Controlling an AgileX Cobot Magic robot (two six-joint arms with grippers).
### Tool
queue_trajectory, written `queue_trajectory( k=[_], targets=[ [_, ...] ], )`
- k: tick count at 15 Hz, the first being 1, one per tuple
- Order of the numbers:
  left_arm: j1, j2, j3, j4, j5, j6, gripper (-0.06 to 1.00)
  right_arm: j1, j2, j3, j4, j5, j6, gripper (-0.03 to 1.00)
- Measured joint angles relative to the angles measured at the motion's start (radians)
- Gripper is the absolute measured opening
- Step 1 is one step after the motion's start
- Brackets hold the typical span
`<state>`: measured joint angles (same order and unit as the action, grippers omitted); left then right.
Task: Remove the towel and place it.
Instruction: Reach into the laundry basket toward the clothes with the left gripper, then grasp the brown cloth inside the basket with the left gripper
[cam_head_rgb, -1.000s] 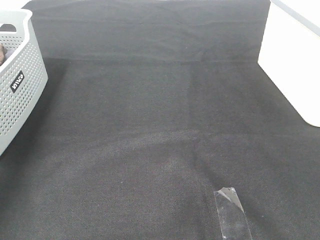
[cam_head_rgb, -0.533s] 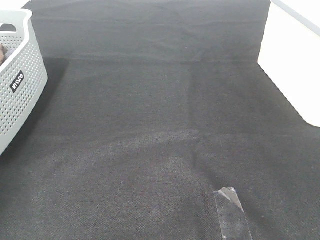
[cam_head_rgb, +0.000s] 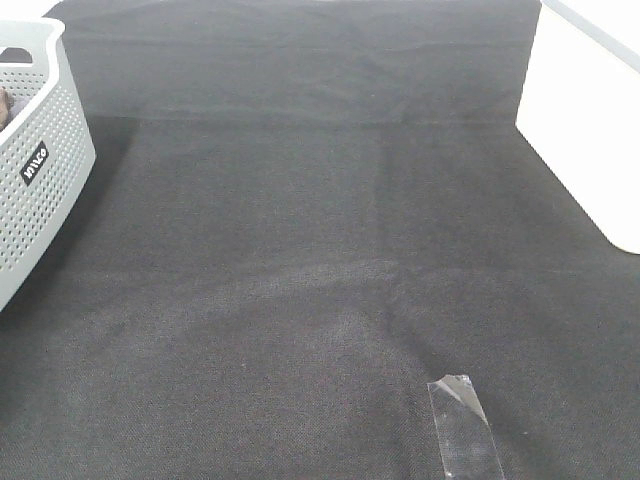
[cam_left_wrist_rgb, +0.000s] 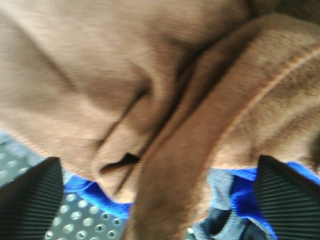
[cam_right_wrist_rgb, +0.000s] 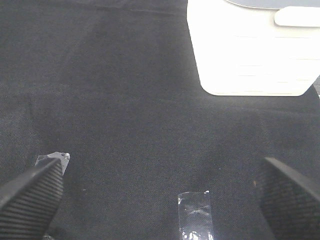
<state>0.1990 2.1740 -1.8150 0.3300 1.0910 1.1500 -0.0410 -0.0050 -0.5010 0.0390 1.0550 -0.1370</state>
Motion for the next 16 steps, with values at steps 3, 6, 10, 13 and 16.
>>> queue_trajectory(
  k=[3,6,10,13,16],
  targets=[
    [0.001,0.0,-0.003,0.0,0.004,0.006,0.18,0.0,0.0,0.0,0.0,0.0,0.0,0.97],
    [0.001,0.0,-0.003,0.0,0.011,-0.02,0.0,0.0,0.0,0.0,0.0,0.0,0.0,0.97],
    [-0.001,-0.003,-0.003,-0.001,0.029,-0.055,0.0,0.0,0.0,0.0,0.0,0.0,0.0,0.97],
    [-0.021,-0.036,-0.003,-0.01,0.03,-0.158,0.0,0.0,0.0,0.0,0.0,0.0,0.0,0.97],
    [-0.052,-0.097,-0.016,-0.02,0.04,-0.244,0.0,0.0,0.0,0.0,0.0,0.0,0.0,0.97]
  ],
)
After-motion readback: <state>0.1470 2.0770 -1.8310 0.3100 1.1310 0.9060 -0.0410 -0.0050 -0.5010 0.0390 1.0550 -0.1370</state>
